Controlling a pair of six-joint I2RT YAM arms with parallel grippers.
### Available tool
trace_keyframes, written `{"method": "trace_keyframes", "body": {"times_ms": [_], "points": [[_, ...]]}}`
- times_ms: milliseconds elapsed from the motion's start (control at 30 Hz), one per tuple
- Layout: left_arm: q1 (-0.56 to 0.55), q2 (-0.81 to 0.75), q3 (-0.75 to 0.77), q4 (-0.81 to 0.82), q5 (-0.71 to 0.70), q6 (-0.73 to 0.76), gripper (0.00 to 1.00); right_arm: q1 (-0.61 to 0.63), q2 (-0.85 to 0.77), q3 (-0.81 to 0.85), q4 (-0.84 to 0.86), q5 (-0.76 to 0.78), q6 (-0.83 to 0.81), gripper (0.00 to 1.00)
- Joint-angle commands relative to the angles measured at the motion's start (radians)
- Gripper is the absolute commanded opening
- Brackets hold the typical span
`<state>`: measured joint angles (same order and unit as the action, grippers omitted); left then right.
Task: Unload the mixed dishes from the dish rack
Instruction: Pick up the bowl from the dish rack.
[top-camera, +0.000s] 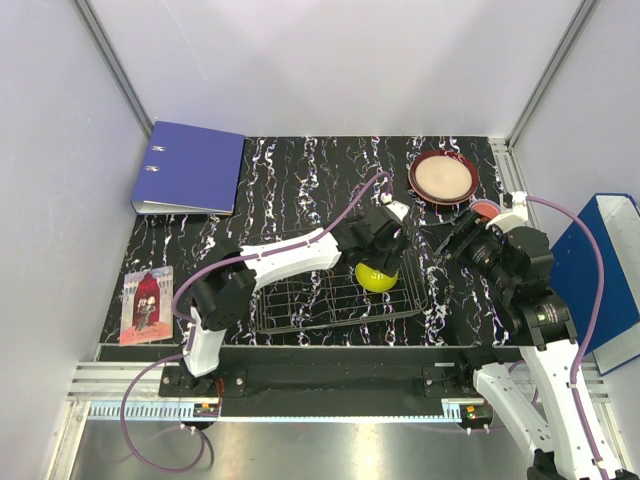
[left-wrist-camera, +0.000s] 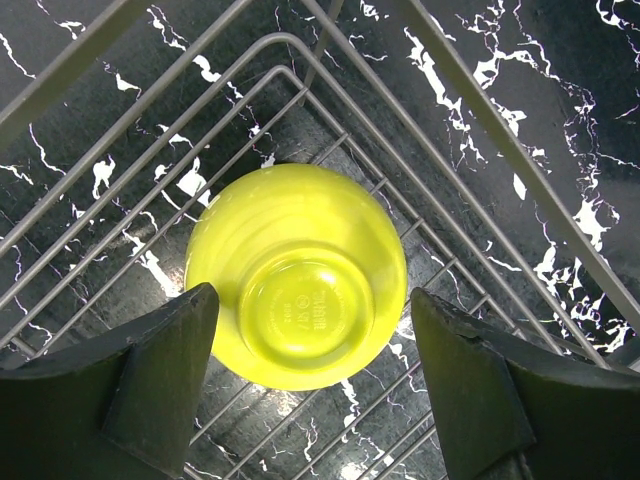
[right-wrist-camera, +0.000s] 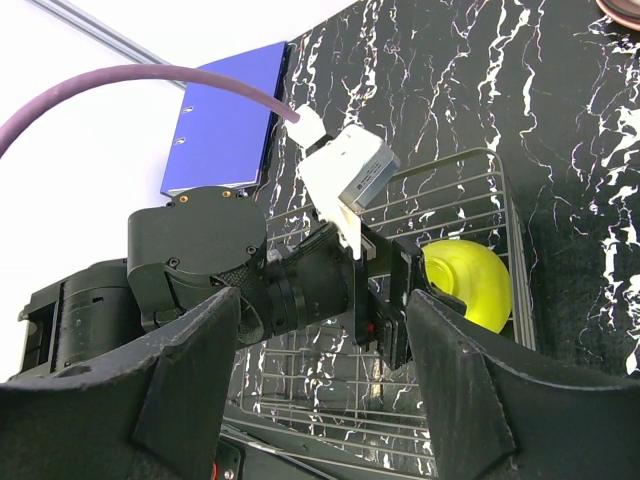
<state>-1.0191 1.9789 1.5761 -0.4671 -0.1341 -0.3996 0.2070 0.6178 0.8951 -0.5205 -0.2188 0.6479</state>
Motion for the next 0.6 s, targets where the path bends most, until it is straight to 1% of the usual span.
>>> {"method": "trace_keyframes", "body": {"times_ms": [0,167,333,567], "points": [[-0.004,-0.003,0.009,0.035,0.011,0.004,0.79,0.006,-0.006,-0.002,0.019,0.021,-0.014,0.75],[-0.004,-0.002,0.002,0.035,0.017,0.004,0.77,0.006,-0.007,-0.007,0.019,0.018,-0.010,0.75],[-0.004,0.006,0.002,0.035,0.025,-0.001,0.70,0.006,-0.013,-0.004,0.017,0.021,-0.011,0.75],[-0.003,0.015,-0.008,0.036,0.028,-0.001,0.66,0.008,-0.013,-0.005,0.014,0.022,-0.010,0.75]]}}
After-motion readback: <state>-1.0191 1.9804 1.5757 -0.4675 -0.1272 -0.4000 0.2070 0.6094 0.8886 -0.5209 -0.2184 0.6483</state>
